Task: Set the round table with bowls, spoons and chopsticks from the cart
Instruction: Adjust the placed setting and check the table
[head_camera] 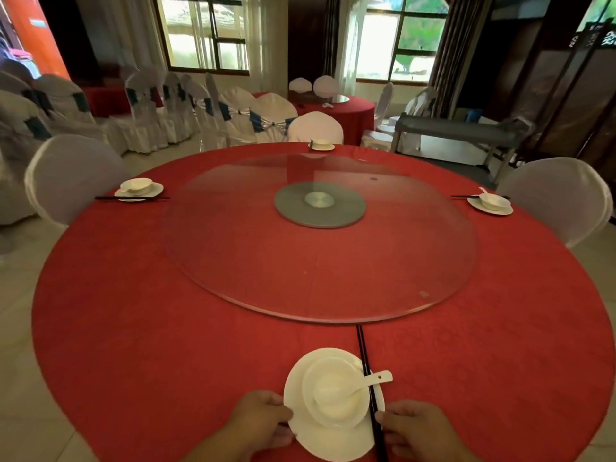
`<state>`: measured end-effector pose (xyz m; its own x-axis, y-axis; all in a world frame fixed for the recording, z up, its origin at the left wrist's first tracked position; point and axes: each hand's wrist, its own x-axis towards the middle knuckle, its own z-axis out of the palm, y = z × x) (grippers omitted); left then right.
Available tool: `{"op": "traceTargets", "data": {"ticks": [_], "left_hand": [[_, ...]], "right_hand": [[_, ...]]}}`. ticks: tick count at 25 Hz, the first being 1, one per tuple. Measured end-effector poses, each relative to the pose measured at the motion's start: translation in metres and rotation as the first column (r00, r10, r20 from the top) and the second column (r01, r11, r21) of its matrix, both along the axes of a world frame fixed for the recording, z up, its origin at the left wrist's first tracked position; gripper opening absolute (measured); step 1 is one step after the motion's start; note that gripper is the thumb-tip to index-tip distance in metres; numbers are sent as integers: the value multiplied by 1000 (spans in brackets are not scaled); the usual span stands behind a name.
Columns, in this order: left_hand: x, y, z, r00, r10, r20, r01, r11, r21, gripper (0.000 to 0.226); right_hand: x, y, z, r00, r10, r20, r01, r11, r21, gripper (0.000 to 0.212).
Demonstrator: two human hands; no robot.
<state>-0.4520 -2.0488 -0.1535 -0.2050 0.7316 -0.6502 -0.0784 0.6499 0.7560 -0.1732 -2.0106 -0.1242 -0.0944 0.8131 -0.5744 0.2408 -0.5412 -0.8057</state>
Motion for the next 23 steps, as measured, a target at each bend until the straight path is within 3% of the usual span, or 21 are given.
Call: {"op": "traceTargets", "data": {"ticks": [13, 23], "left_hand": [[-3, -6, 7, 1000, -15, 17, 15, 1000, 6, 14], [-8, -10, 7, 1000, 4, 24, -4, 1000, 5, 18]], "right_hand": [[-4, 3, -10, 994, 10, 109, -16, 999, 52, 23], [-10, 1, -10, 990, 64, 126, -73, 995, 69, 19]]}}
